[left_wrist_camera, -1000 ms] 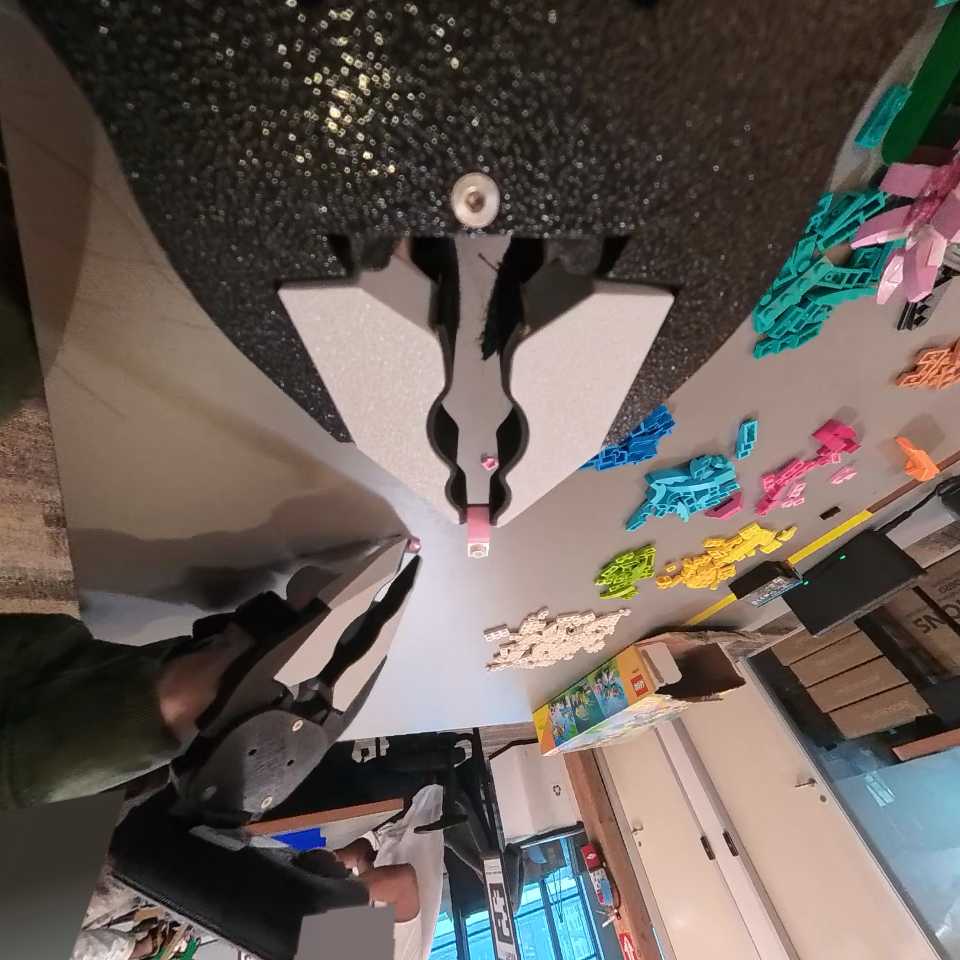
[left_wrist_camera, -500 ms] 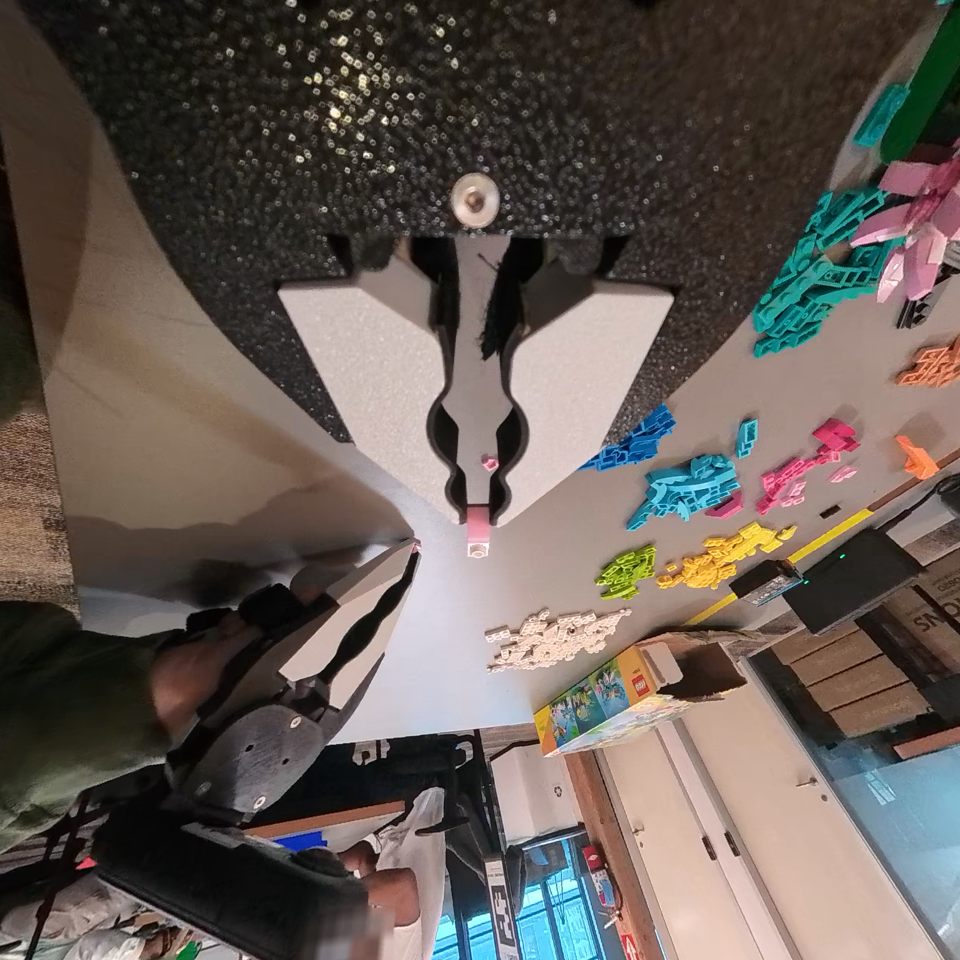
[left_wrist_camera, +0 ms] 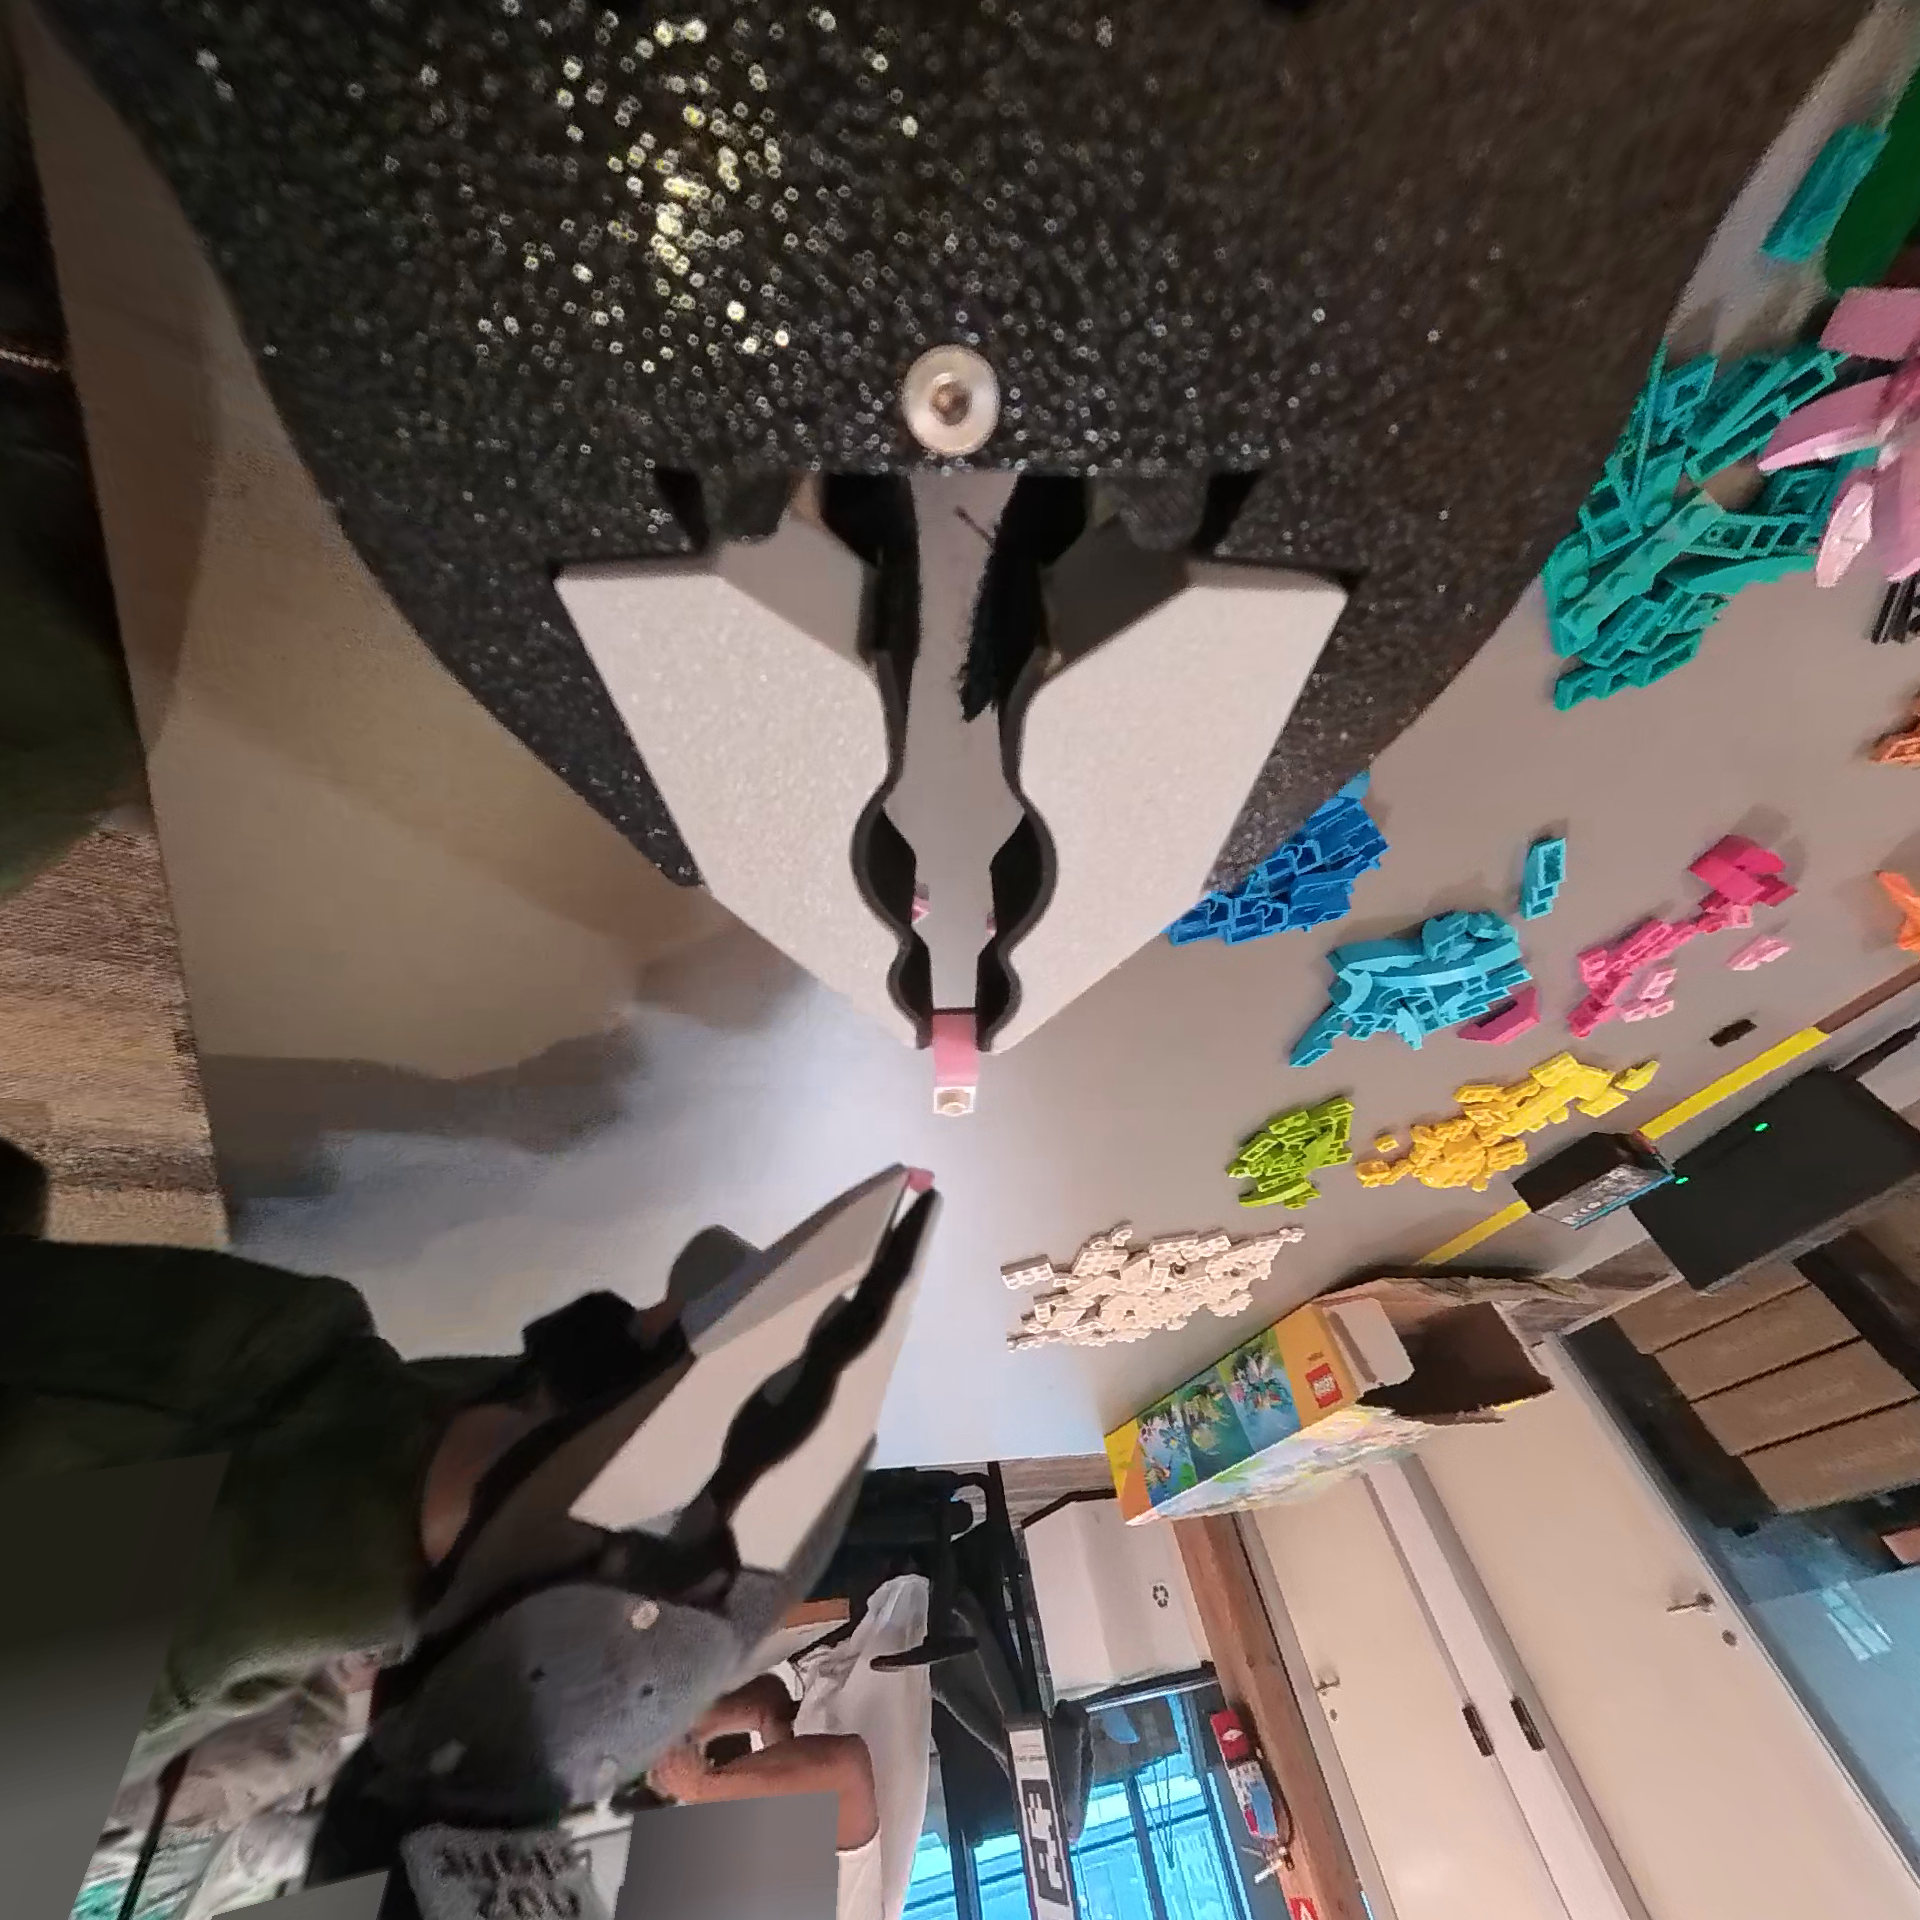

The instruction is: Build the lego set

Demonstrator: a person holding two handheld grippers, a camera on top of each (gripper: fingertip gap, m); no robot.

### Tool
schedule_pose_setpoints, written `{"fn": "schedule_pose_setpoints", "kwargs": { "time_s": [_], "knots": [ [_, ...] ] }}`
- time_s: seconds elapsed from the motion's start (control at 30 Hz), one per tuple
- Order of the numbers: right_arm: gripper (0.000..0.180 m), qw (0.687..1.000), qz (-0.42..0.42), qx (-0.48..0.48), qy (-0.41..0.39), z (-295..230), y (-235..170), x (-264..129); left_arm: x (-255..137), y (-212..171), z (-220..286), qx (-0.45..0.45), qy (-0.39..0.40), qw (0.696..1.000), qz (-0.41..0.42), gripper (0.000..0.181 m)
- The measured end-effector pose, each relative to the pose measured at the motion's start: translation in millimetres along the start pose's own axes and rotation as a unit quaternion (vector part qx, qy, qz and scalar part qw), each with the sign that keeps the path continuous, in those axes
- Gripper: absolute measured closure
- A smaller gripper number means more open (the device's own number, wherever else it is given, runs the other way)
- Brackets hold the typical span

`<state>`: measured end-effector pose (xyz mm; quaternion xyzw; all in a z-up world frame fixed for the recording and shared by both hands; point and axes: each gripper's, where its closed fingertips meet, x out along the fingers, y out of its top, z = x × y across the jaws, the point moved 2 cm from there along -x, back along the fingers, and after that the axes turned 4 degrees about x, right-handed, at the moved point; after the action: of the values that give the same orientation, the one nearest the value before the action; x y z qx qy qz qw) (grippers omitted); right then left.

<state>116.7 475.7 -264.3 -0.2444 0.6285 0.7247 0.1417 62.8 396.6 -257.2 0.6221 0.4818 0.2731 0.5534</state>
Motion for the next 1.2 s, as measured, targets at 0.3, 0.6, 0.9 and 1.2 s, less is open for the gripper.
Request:
{"fn": "schedule_pose_setpoints", "kwargs": {
  "time_s": [0.3,0.6,0.9,1.2],
  "knots": [
    [0.172,0.976,-0.009,-0.106,0.19,-42,45,2,-3,2,3,-0.011,-0.024,1.0,0.013,0.175],
    [0.172,0.951,-0.042,-0.175,0.253,-54,48,7,-3,3,10,-0.02,-0.068,0.997,0.016,0.175],
    [0.172,0.937,-0.051,-0.189,0.289,-63,48,6,-7,7,19,-0.025,-0.116,0.992,0.032,0.175],
    [0.171,0.927,-0.068,-0.2,0.31,-68,50,5,-10,8,21,-0.029,-0.134,0.99,0.042,0.175]
  ]
}}
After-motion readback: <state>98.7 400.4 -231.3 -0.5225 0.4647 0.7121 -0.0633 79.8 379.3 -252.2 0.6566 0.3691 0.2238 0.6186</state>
